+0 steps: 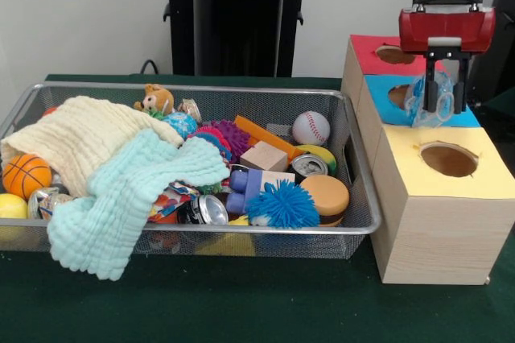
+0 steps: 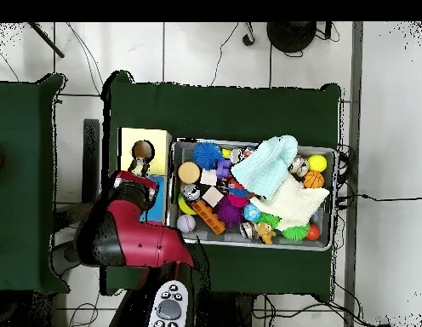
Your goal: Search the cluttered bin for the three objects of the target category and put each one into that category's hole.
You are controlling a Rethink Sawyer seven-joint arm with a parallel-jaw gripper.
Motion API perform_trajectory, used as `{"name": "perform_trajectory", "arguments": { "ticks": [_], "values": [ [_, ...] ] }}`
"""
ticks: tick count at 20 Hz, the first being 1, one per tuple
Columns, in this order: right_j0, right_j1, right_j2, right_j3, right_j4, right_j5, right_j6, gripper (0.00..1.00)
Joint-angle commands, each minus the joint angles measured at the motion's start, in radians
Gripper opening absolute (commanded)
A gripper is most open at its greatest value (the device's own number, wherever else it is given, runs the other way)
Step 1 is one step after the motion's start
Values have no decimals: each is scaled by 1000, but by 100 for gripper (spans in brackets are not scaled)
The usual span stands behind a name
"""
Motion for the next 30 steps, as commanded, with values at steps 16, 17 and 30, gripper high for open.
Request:
{"name": "perform_trajectory", "arguments": {
  "ticks": [16, 17, 30],
  "values": [
    [-34, 49, 202, 149, 62, -6, 322, 0],
    [-32, 48, 198, 149, 65, -3, 319, 0],
    [-33, 48, 186, 166, 63, -14, 312, 0]
  ]
}}
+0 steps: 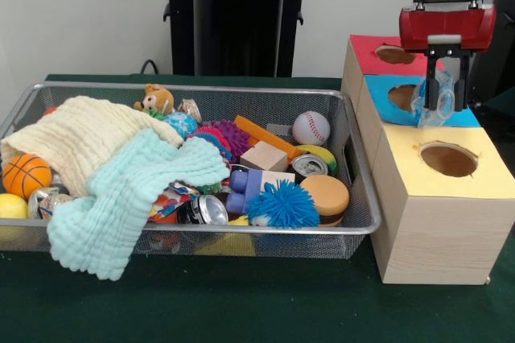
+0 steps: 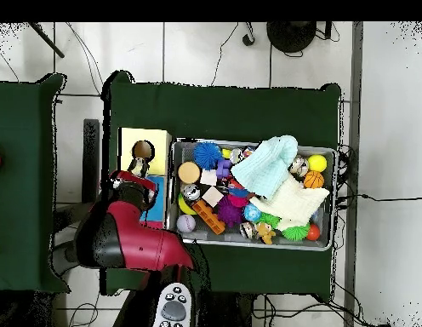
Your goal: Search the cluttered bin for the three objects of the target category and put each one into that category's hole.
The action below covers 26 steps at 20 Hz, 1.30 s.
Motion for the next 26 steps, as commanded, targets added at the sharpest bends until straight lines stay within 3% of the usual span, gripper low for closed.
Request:
{"name": "perform_trajectory", "arguments": {
  "ticks": [1, 13, 24, 26],
  "values": [
    [-16, 64, 151, 126, 4, 29, 312, 0],
    [-16, 44, 139, 161, 11, 55, 300, 0],
    [128, 29, -45, 134, 150, 254, 172, 0],
    [129, 24, -48, 136, 151, 261, 170, 0]
  ]
}}
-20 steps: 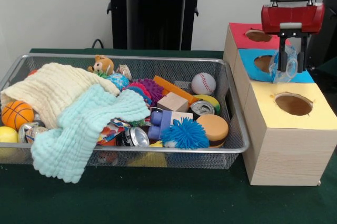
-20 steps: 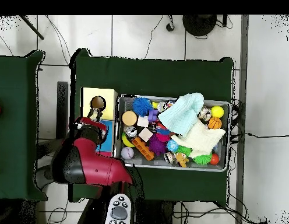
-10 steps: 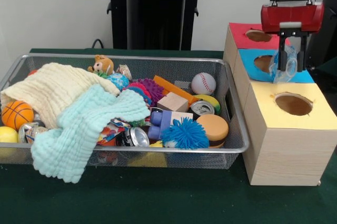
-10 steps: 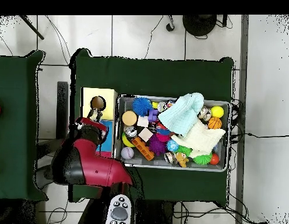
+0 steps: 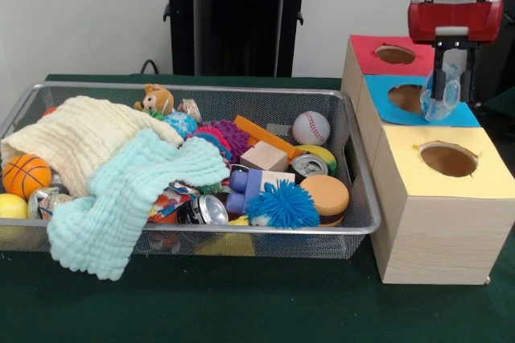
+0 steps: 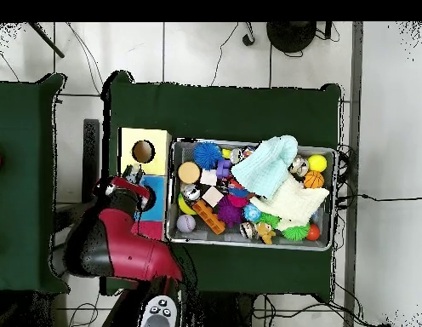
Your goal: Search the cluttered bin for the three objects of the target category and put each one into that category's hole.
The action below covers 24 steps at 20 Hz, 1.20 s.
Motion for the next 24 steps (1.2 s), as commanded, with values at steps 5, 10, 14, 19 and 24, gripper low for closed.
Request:
{"name": "perform_trajectory", "arguments": {
  "ticks": [5, 10, 14, 19, 24],
  "values": [
    [39, 29, -5, 108, 44, 256, 181, 0],
    [45, 37, -15, 110, 34, 240, 187, 0],
    [14, 55, 15, 112, 2, 188, 192, 0],
    [32, 58, -14, 101, -5, 174, 172, 0],
    [30, 65, -20, 96, -35, 123, 162, 100]
  ]
}}
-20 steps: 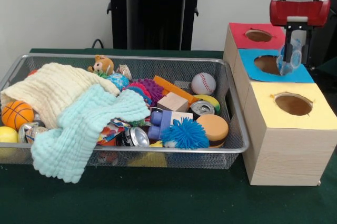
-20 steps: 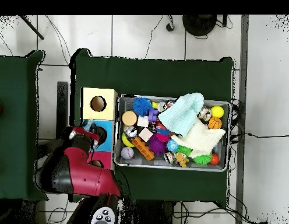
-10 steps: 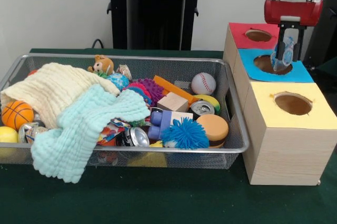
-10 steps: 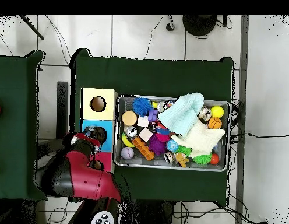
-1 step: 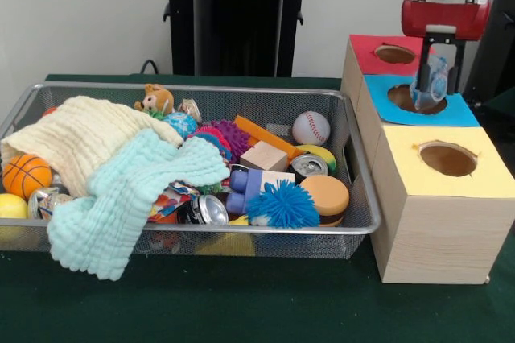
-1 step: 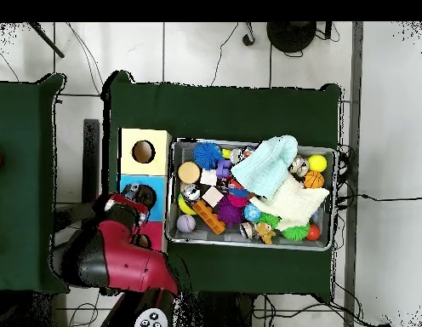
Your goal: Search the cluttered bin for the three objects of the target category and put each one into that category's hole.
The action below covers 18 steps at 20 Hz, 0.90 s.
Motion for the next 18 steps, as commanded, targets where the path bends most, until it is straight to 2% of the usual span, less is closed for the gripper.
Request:
{"name": "perform_trajectory", "arguments": {
  "ticks": [1, 3, 12, 18],
  "values": [
    [-20, 63, 25, 66, -54, -7, 163, 100],
    [-26, 59, 32, 66, -46, 22, 162, 100],
    [-27, 78, 36, 49, -41, 12, 161, 100],
    [0, 79, 3, 42, -19, 40, 148, 100]
  ]
}}
